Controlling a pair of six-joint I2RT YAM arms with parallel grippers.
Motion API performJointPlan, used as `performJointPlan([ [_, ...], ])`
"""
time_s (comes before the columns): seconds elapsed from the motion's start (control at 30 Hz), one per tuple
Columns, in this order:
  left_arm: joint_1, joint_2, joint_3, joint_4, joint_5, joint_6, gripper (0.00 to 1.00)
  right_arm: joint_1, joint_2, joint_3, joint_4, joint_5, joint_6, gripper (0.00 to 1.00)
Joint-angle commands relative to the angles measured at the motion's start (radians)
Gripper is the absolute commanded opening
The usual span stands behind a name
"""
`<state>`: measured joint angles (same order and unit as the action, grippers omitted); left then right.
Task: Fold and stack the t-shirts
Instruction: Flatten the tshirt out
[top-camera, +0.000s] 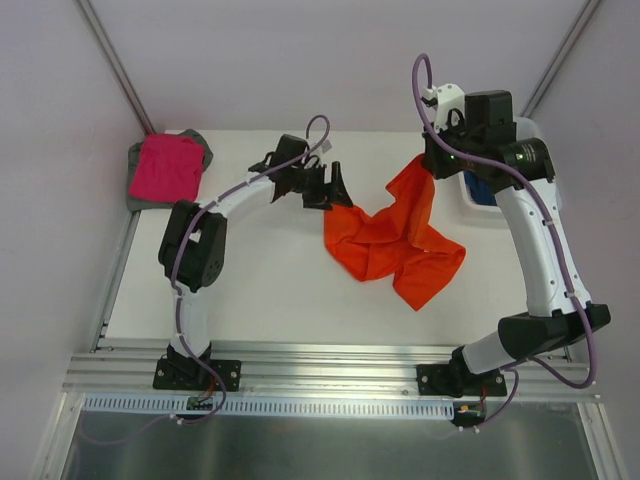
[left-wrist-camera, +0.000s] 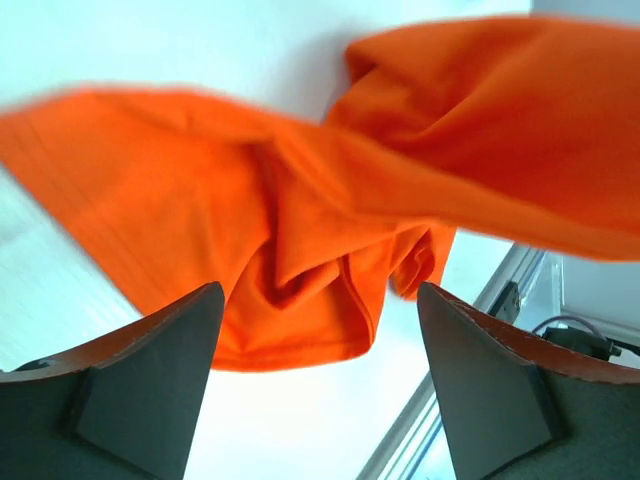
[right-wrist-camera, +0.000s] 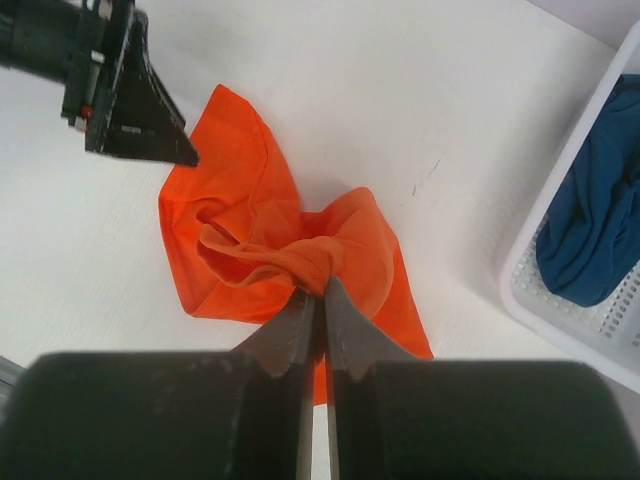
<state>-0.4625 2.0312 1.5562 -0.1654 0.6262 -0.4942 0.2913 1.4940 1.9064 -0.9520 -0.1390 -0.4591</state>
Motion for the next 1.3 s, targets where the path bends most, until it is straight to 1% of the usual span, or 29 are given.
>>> performJointPlan([
  [0.0, 0.037, 0.029, 0.116, -0.026, -0.019, 0.089, 0.78, -0.006, -0.008, -0.004, 0.044, -0.027, 0.019, 0.01],
  [0.03, 0.05, 0.047, 0.131, -0.028, -0.017, 0.092, 0.77, -0.006, -0.009, -0.006, 0.044, -0.027, 0.02, 0.01],
  [0.07, 0.059, 0.085, 0.162, -0.026, -0.017, 0.098, 0.73, -0.006, -0.011, -0.009, 0.042, -0.025, 0.02, 0.01],
  [0.1, 0.079, 0.102, 0.177, -0.028, -0.019, 0.101, 0.71, -0.006, -0.014, -0.01, 0.041, -0.024, 0.02, 0.01],
  [0.17, 0.093, 0.154, 0.226, -0.026, -0.029, 0.121, 0.71, -0.006, -0.02, -0.024, 0.038, -0.019, 0.019, 0.01],
  [0.27, 0.111, 0.213, 0.283, -0.031, -0.036, 0.126, 0.73, -0.006, -0.034, -0.039, 0.033, -0.017, 0.017, 0.01],
  [0.4, 0.116, 0.267, 0.317, -0.029, -0.02, 0.134, 0.71, -0.006, -0.038, -0.046, 0.029, -0.005, 0.016, 0.01],
  [0.53, 0.116, 0.3, 0.332, -0.029, -0.008, 0.132, 0.68, -0.006, -0.031, -0.041, 0.029, 0.001, 0.013, 0.01],
  [0.73, 0.119, 0.336, 0.349, -0.031, 0.0, 0.137, 0.68, -0.006, -0.014, -0.026, 0.024, -0.002, 0.013, 0.01],
  [0.93, 0.12, 0.359, 0.354, -0.028, 0.006, 0.137, 0.63, -0.006, 0.009, -0.012, 0.022, -0.007, 0.014, 0.01],
  [1.2, 0.119, 0.382, 0.352, -0.02, 0.027, 0.114, 0.63, -0.004, 0.022, -0.003, 0.021, -0.004, 0.014, 0.01],
  [1.27, 0.119, 0.392, 0.355, -0.016, 0.036, 0.108, 0.61, -0.006, 0.025, -0.003, 0.019, -0.002, 0.014, 0.01],
])
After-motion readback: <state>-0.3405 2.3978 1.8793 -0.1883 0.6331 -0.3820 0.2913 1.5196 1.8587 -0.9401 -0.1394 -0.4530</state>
